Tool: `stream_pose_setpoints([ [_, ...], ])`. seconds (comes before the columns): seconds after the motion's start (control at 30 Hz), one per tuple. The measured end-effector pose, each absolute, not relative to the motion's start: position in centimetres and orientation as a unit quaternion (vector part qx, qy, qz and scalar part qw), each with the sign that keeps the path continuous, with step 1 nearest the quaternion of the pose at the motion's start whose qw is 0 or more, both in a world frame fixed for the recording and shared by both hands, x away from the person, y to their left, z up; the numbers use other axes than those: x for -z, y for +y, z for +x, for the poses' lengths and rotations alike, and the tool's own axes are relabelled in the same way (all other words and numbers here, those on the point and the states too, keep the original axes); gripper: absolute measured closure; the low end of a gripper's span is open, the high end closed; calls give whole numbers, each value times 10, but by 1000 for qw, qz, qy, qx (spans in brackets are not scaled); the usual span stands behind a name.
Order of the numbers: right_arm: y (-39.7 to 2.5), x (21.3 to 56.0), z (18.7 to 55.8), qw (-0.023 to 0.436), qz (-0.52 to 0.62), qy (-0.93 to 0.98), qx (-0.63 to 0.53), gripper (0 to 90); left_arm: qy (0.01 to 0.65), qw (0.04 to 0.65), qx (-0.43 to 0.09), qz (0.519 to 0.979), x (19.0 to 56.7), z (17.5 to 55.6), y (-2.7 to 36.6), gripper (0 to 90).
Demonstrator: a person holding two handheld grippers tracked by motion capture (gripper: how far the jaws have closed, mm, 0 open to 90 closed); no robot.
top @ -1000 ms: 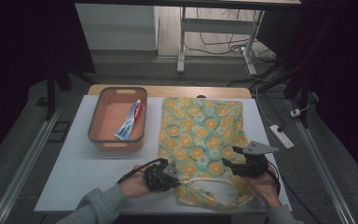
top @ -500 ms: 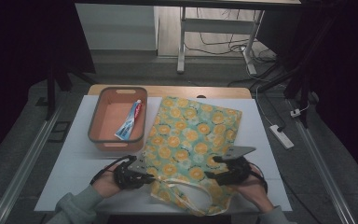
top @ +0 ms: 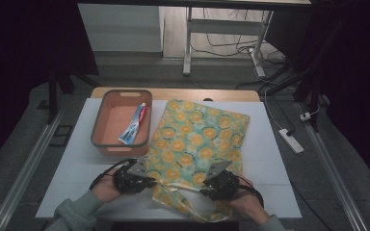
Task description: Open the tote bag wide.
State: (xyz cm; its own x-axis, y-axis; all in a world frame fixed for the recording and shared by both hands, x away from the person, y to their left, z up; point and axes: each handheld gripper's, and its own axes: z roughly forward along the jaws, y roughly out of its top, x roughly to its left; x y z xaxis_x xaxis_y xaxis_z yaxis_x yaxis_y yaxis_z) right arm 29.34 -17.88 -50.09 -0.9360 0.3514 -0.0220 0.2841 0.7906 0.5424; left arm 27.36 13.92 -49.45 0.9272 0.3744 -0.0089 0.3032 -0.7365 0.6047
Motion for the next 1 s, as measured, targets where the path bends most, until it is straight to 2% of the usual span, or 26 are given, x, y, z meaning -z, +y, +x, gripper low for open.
stream_pose_setpoints([
  [0.03,-178,501,293,61,167,945,-275,745,183,314,-57,930,494,274,141,837],
  [0.07,-178,501,293,61,167,945,-275,745,186,315,-57,929,495,273,142,837],
  [0.1,-178,500,293,59,162,945,-277,866,183,314,-58,930,495,274,144,837],
  [0.13,-177,499,292,62,160,945,-280,891,185,314,-58,929,495,273,144,837],
  [0.3,-179,481,291,77,161,928,-328,900,187,315,-58,929,495,272,148,818],
  [0.4,-182,466,297,98,173,911,-363,900,186,323,-61,926,493,271,150,769],
  [0.5,-185,454,310,118,186,895,-388,900,187,333,-76,921,489,267,150,548],
  [0.53,-185,454,310,118,186,895,-388,900,189,338,-80,919,487,266,151,548],
  [0.6,-184,445,327,127,201,884,-402,900,187,345,-89,915,482,263,152,413],
  [0.63,-184,443,334,133,204,882,-402,900,184,354,-88,913,478,260,153,391],
  [0.87,-190,455,372,134,252,874,-394,900,180,390,-95,898,454,252,158,353],
  [1.0,-195,468,391,131,273,874,-380,900,190,377,-113,899,452,260,144,335],
])
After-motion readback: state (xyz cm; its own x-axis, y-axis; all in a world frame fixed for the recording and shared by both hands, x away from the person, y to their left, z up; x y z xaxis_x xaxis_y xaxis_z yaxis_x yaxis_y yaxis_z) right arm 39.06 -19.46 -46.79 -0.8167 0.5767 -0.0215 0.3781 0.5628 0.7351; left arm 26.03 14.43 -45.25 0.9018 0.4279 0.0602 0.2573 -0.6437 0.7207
